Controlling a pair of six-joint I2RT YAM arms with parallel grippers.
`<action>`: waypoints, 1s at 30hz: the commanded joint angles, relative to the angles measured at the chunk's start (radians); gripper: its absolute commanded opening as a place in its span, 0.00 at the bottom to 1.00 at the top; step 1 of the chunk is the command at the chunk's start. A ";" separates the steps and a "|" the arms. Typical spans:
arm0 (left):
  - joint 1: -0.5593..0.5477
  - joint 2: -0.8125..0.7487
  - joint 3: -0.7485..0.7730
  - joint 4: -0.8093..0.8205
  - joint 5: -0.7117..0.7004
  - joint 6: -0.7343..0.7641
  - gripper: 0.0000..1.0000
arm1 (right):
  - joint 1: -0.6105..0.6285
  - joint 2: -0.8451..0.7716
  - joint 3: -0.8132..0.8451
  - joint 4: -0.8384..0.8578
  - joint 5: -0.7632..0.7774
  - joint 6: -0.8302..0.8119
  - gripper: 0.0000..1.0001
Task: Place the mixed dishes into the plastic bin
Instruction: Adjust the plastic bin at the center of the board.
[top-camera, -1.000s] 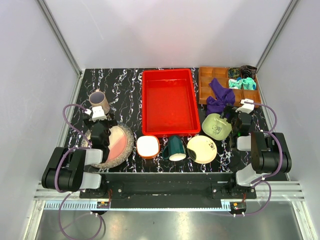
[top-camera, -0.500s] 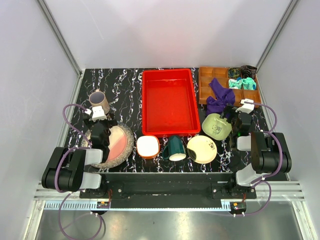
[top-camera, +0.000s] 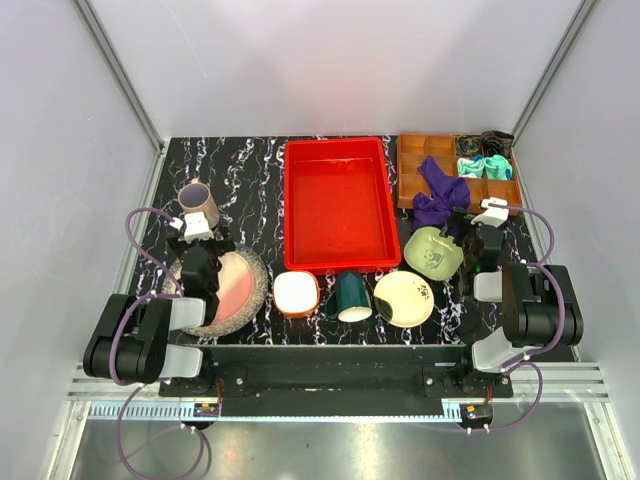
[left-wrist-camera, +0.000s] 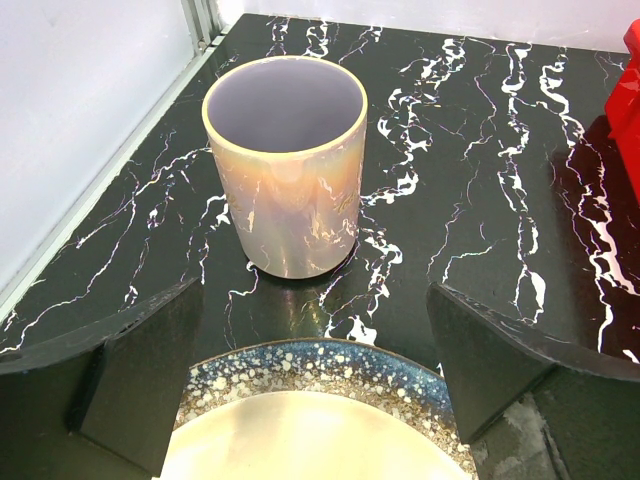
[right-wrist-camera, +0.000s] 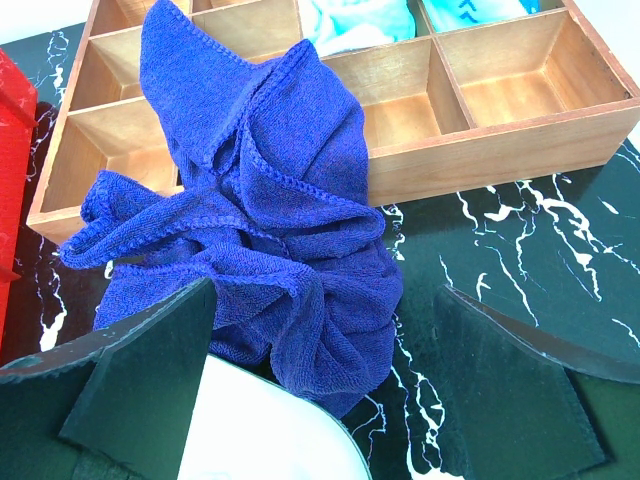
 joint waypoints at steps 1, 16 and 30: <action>0.004 0.000 0.017 0.057 0.020 0.008 0.99 | -0.002 0.005 0.004 0.047 -0.005 -0.009 1.00; 0.004 -0.114 0.017 -0.040 0.045 0.032 0.99 | 0.000 0.001 0.003 0.047 -0.003 -0.009 1.00; 0.002 -0.213 0.115 -0.384 0.059 -0.064 0.99 | -0.002 0.005 0.004 0.048 -0.003 -0.009 1.00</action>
